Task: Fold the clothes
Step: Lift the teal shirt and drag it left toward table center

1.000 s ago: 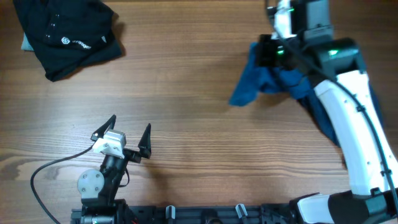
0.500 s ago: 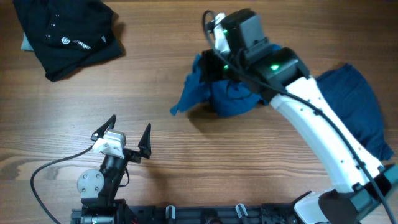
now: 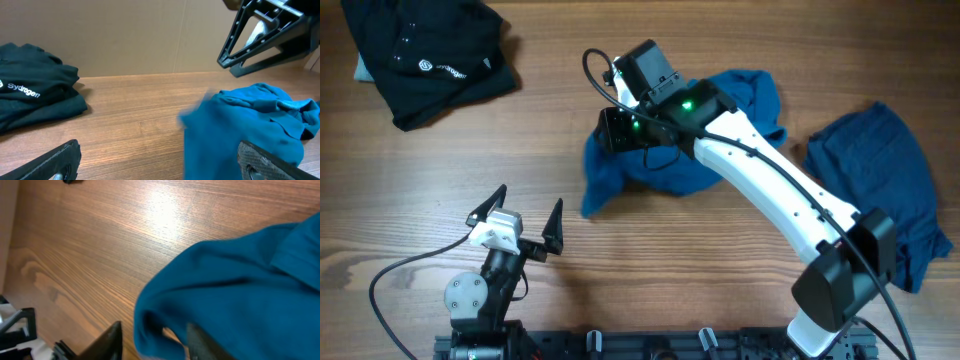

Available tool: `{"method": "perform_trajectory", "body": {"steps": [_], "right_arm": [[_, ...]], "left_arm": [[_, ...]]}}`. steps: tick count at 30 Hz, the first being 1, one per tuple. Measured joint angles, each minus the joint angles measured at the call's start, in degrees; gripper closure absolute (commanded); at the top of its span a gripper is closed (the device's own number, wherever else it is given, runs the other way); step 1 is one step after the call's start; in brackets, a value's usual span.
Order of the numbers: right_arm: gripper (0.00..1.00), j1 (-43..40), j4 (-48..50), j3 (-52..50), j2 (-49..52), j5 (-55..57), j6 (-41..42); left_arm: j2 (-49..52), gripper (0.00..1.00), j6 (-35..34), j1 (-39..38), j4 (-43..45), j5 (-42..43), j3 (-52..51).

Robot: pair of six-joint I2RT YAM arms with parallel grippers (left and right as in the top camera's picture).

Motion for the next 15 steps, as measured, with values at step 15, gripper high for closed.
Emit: {"method": "perform_trajectory", "body": {"steps": [15], "right_arm": [[0.13, -9.4, -8.8, 0.0, -1.9, 11.0, 0.0]], "left_arm": [[0.0, 0.00, 0.0, 0.0, 0.0, 0.0, 0.0]]}}
